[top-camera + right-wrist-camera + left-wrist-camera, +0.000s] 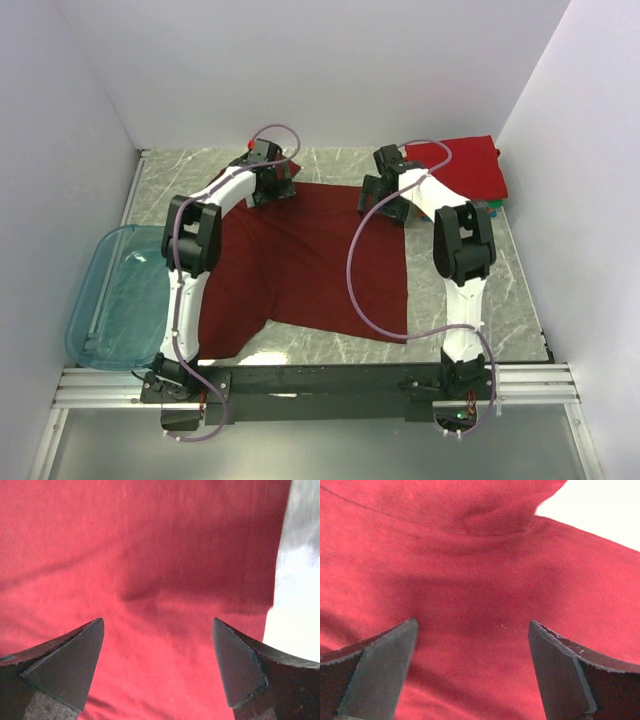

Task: Fold and stack the t-shirts
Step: Flatten the tshirt out

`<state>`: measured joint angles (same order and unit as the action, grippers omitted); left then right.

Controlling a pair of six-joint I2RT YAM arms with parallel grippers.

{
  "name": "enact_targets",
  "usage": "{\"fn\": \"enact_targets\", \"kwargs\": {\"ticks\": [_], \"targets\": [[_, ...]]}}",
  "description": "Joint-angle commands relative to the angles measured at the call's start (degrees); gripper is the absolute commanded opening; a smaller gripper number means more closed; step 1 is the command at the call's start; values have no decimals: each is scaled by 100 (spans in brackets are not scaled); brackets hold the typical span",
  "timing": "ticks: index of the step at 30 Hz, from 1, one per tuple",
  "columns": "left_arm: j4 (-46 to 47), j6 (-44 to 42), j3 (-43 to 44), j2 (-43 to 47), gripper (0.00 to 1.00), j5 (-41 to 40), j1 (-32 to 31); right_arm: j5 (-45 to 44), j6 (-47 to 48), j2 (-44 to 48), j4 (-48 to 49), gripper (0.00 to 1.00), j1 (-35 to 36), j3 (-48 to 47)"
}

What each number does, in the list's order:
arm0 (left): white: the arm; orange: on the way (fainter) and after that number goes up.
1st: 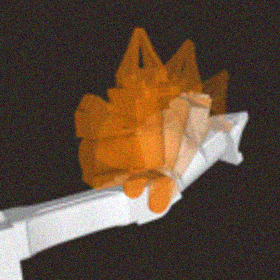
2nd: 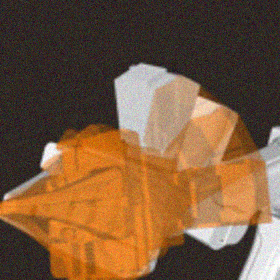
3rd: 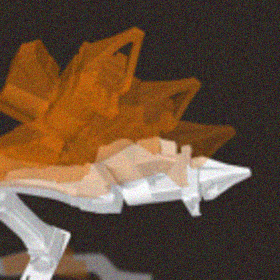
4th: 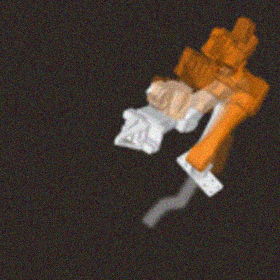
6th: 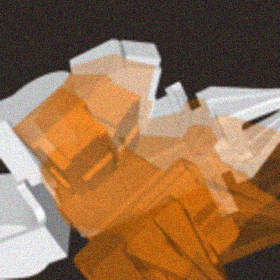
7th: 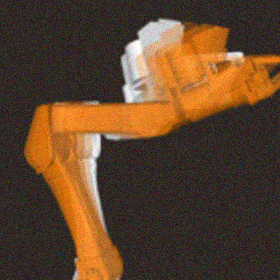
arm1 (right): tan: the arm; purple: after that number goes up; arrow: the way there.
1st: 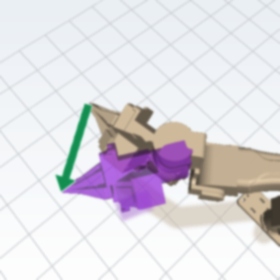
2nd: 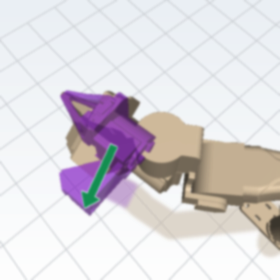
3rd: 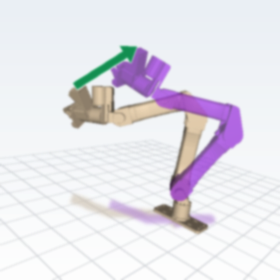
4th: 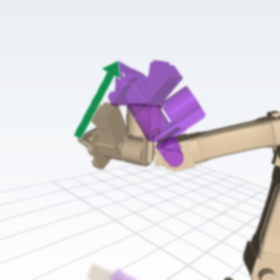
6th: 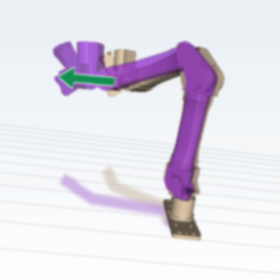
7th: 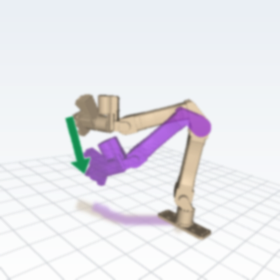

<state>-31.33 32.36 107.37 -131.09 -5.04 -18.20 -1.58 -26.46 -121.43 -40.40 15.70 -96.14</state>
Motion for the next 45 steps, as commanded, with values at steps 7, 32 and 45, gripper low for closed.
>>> {"fn": "enact_targets", "kwargs": {"ticks": [7, 32, 45], "targets": [[31, -19, 732, -637, 99, 99, -8, -149, 211, -970, -617, 95, -147, -1205], [496, 78, 2313, -1254, 100, 943, -8, 589, 1151, -1798, -961, 95, -490, -3754], [-83, 673, -608, 2462, 99, -31, -395, -9, 556, 2091, 127, 96, 388, 47]]}}
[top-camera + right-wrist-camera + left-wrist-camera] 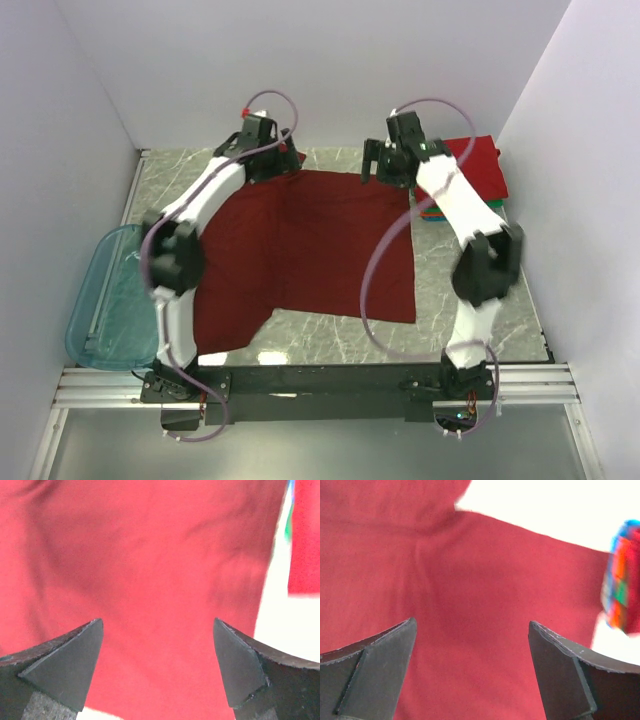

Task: Fold and stack the t-shirts
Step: Flatten the tshirt out, then fold the tshirt

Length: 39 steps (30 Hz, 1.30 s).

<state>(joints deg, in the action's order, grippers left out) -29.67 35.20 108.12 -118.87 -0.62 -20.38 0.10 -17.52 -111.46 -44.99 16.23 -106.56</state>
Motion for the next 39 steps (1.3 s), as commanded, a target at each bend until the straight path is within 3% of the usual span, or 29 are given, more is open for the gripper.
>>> {"fn": "enact_targets", "kwargs": {"ticks": [1, 2, 7, 13, 17, 24, 32, 39], "targets": [[-145, 478, -1600, 1583, 99, -561, -229, -159, -418, 1387, 971, 96, 424, 1546], [-75, 601, -2097, 2273, 99, -666, -282, -151, -489, 1625, 1140, 96, 503, 2273], [-65, 1892, -5030, 4185, 99, -1247, -765, -54, -955, 2795, 1651, 96, 803, 3834], [-1021, 3737, -6906, 5847, 99, -1511, -1880, -168, -1008, 3499, 1748, 96, 812, 4758], [-1936, 5308, -7234, 6419, 99, -1730, -2828, -203, -973, 3780, 1748, 96, 812, 5136], [-2666, 6972, -7577, 6333, 98, -1792, -3603, -36, -797, 3834, 1792, 96, 812, 5409], [-3325, 7966, -7744, 6463, 95, -2108, -3657, -27, -604, 3728, 1783, 96, 794, 5550], [-3150, 8125, -7938, 6298, 90, -2196, -3666, 104, -525, 3658, 1810, 96, 794, 5523]]}}
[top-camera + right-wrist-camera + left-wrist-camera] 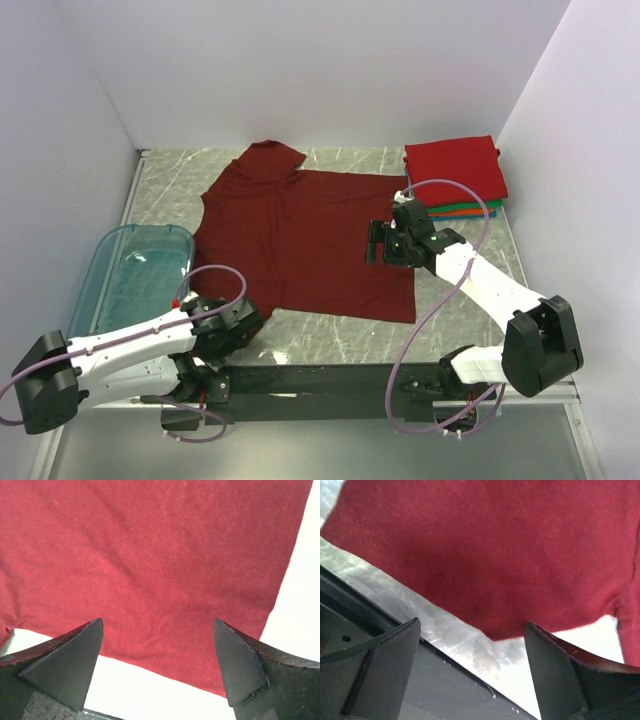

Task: Fold and stack the t-shirts
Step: Fold the tshirt

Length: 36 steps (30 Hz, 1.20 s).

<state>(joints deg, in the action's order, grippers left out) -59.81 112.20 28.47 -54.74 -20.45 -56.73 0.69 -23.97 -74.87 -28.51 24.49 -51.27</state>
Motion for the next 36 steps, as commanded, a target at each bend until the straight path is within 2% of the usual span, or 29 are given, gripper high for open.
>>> {"fn": "enact_targets", "kwargs": {"ticks": [1, 4, 11, 19, 25, 28, 29, 30, 36], "targets": [[-145, 434, 45, -194, 90, -249, -31, 45, 120, -1, 153, 96, -32, -24], [-136, 530, 54, -519, 88, -381, -14, 54, 138, -27, 170, 96, -32, -15], [-66, 777, -87, -555, 71, -785, 100, 89, 155, -36, 162, 96, -50, 38], [514, 268, -342, -494, 61, -821, 487, 150, 147, -36, 188, 96, -67, 82], [515, 153, -263, -599, 34, -803, 540, 151, 50, 16, 171, 96, -59, 187], [575, 13, -202, -634, 16, -794, 540, 168, -168, 182, 162, 95, -59, 389], [593, -31, -175, -643, 6, -794, 540, 151, -248, 244, 170, 95, -58, 476], [611, -58, -166, -652, 2, -785, 540, 133, -336, 332, 127, 95, -67, 660], [523, -251, 36, -749, 1, -855, 540, -166, -1082, 1281, -390, 95, -76, 1459]]}}
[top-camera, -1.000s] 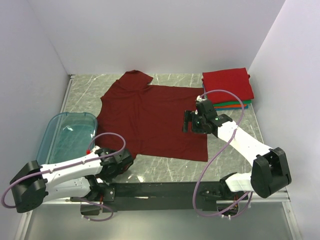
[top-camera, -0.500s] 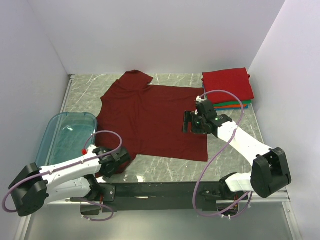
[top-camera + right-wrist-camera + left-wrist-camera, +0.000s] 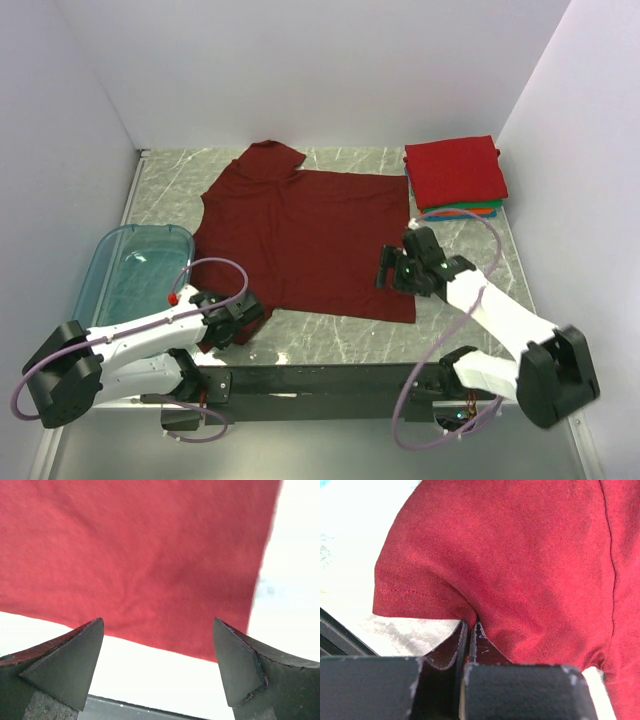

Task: Fold and stack the t-shirts
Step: Fold the tshirt

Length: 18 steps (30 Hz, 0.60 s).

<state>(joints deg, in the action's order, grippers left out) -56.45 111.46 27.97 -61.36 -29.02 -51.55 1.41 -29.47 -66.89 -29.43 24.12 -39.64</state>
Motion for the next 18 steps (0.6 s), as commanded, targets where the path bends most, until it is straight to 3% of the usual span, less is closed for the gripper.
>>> {"fn": "enact_targets", "kwargs": {"ticks": [1, 12, 18], "targets": [[143, -168, 121, -95, 1, -16, 22, -264, -637, 693, -378, 95, -39, 412], [-77, -353, 297, 212, 1, -148, 31, -370, -1526, 1451, -731, 89, -364, 1309], [-69, -414, 280, 449, 1, -210, 31, -300, -1711, 1188, -495, 75, -382, 1572]]}}
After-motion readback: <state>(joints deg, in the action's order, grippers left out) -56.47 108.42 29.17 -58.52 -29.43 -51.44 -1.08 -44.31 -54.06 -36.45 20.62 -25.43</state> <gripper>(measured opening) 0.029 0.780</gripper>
